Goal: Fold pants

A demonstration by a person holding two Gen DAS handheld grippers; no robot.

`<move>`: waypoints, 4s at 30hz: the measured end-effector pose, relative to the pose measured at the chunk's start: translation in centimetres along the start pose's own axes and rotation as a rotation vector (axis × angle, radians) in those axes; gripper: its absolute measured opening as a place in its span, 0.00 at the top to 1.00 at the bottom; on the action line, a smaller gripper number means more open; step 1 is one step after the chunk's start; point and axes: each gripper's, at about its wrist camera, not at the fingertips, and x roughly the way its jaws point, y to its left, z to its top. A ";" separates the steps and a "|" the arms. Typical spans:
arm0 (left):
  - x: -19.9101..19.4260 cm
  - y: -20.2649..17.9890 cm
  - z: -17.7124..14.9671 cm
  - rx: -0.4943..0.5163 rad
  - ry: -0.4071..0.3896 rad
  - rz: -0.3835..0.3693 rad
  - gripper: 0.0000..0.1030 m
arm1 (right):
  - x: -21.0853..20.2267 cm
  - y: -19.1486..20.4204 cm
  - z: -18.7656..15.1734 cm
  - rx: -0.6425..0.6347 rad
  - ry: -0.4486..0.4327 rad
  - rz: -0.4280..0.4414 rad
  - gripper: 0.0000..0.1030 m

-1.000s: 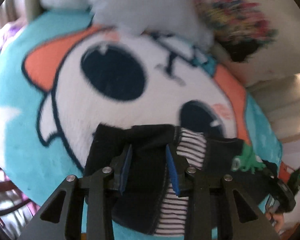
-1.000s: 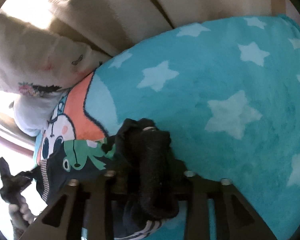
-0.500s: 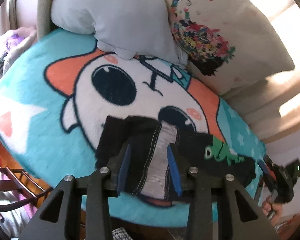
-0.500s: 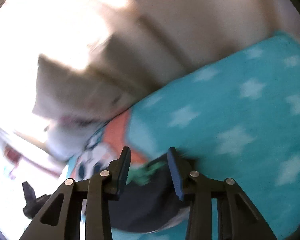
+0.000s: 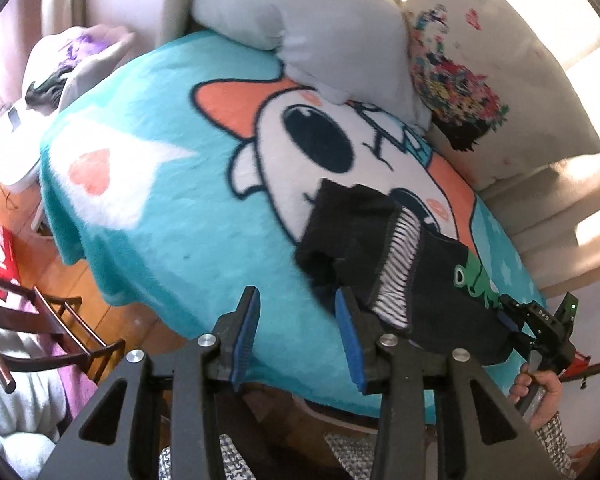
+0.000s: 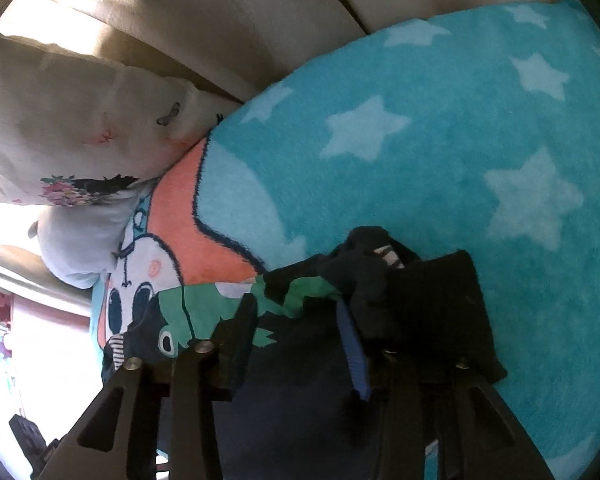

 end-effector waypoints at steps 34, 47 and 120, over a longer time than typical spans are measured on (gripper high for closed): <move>-1.7 11.0 5.0 -0.123 -0.015 -0.058 0.62 | 4.6 7.0 -3.6 -0.191 -0.101 -0.502 0.00; -2.3 2.3 4.0 0.011 -0.016 0.010 0.62 | 3.9 7.2 -3.4 -0.303 -0.053 -0.415 0.04; 6.0 -5.1 2.5 0.142 0.207 -0.339 0.52 | -0.5 15.0 -6.5 -0.488 -0.004 -0.111 0.81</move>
